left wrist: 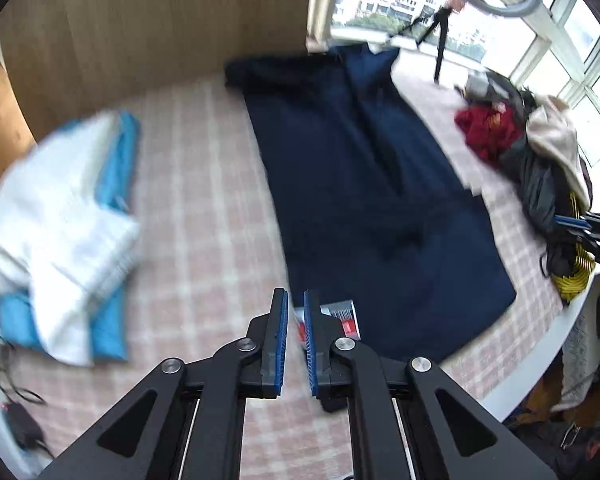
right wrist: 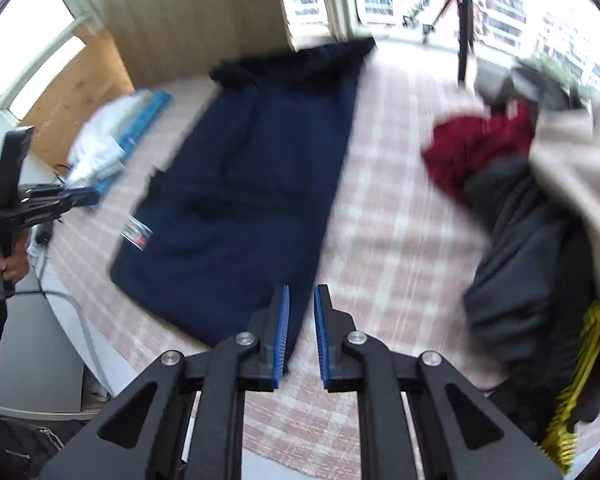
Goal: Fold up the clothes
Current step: 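Carry the folded edge with both grippers toward the collar by the board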
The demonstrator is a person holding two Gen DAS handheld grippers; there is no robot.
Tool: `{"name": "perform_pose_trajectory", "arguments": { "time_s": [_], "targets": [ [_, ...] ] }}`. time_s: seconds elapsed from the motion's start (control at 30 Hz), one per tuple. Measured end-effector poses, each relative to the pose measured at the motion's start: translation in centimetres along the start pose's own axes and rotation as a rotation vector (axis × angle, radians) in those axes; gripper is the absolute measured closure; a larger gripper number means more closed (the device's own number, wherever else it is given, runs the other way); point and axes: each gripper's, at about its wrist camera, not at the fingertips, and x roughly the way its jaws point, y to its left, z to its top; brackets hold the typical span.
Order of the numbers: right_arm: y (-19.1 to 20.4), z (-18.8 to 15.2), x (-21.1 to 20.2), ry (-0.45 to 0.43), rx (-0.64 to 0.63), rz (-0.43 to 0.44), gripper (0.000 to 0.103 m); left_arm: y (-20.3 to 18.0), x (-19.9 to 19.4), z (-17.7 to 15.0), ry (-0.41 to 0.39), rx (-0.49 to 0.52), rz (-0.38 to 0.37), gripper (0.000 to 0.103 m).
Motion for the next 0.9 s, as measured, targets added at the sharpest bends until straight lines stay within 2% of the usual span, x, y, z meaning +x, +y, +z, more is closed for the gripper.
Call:
{"name": "perform_pose_trajectory", "arguments": {
  "time_s": [0.13, 0.23, 0.27, 0.37, 0.43, 0.53, 0.63, 0.83, 0.9],
  "targets": [
    [1.3, 3.7, -2.3, -0.048, -0.055, -0.008, 0.090, 1.2, -2.2, 2.9, -0.031, 0.028, 0.022, 0.090],
    [2.7, 6.3, -3.3, -0.084, -0.093, -0.038, 0.089, 2.1, -1.9, 6.1, -0.044, 0.059, 0.010, 0.089],
    [3.3, 7.3, -3.2, -0.090, -0.098, -0.025, 0.088, 2.4, -1.8, 6.9, -0.049, 0.062, 0.009, 0.089],
    [5.3, 10.4, -2.5, -0.109, -0.116, 0.015, 0.083, 3.3, -0.4, 9.0, -0.061, 0.048, -0.021, 0.089],
    [7.1, 12.7, -1.1, -0.111, -0.148, 0.029, 0.075, 4.0, 0.4, 10.2, -0.067, 0.034, -0.049, 0.089],
    [9.6, 16.0, 1.9, -0.124, -0.191, 0.038, 0.068, 5.2, 2.0, 11.6, -0.067, 0.030, -0.065, 0.088],
    [11.8, 19.4, 6.6, -0.104, -0.226, 0.059, 0.068, 6.9, 3.5, 12.5, -0.062, -0.002, -0.083, 0.088],
    [15.2, 25.6, 17.6, -0.051, -0.402, -0.023, 0.067, 11.2, 6.1, 13.3, -0.060, -0.112, -0.106, 0.088],
    [15.6, 27.2, 21.3, -0.018, -0.436, -0.018, 0.067, 12.3, 7.0, 13.4, -0.048, -0.145, -0.114, 0.088]
  ]
}}
